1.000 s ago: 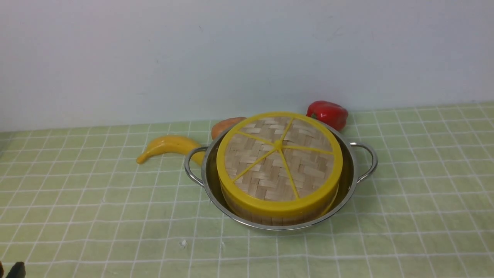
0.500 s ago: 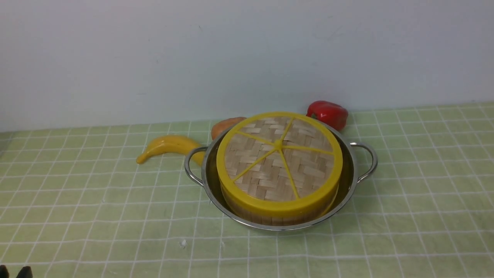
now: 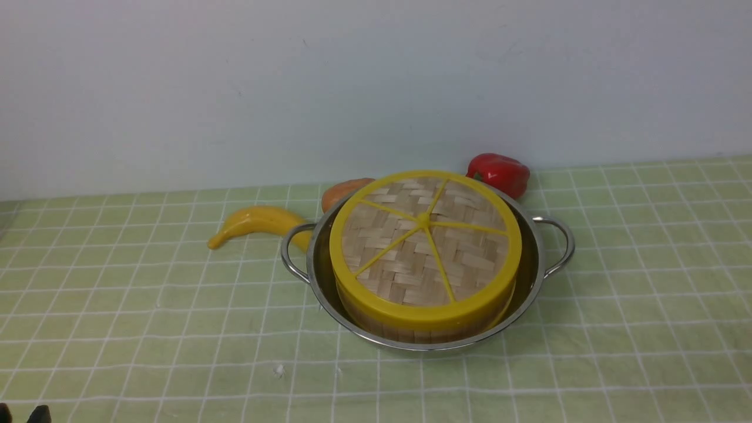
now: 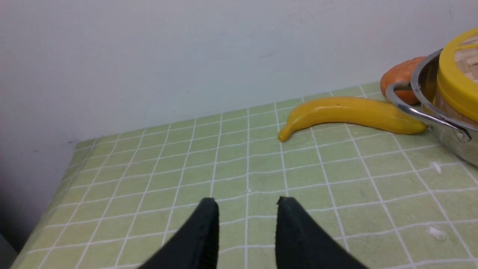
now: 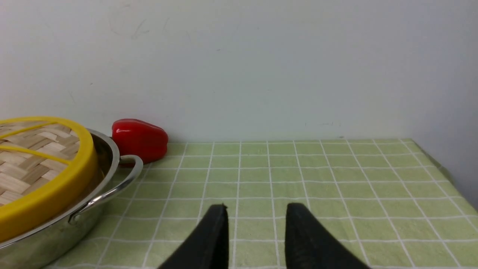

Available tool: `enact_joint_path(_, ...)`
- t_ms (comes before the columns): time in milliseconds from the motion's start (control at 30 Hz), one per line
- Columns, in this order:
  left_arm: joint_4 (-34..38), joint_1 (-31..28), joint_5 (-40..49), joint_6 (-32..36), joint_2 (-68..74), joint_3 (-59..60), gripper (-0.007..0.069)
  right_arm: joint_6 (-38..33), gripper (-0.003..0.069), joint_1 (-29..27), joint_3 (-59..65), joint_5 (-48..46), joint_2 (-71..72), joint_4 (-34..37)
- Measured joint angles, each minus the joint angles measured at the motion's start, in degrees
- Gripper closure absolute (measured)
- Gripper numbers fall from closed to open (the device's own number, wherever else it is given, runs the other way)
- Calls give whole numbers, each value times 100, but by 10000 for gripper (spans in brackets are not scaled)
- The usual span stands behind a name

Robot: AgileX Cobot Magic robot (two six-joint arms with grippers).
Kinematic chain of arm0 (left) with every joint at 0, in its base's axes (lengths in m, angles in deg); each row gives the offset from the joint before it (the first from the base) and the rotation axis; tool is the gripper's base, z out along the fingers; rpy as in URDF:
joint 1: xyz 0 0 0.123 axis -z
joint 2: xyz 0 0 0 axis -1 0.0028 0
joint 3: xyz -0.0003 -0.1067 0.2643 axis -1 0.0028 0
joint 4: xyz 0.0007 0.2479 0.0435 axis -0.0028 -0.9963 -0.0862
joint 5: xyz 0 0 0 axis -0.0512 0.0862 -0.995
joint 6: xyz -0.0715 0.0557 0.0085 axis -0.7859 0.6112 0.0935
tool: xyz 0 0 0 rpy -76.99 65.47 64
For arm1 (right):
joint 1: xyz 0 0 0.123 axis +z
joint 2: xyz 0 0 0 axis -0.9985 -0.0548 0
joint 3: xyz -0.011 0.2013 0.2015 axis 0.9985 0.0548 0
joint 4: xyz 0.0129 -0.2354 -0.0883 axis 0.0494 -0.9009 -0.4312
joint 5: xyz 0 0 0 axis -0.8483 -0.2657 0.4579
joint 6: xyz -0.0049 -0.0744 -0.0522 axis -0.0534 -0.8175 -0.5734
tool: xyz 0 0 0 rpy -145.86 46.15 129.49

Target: Place the steamer in the pot on the green tablecloth, and put the lid on the steamer.

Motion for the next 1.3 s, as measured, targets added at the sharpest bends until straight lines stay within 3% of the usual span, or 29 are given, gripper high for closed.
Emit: enact_joint_path(1300, 0, 0, 0, 3, 0, 0, 382, 0, 419, 0, 0, 0, 0, 0)
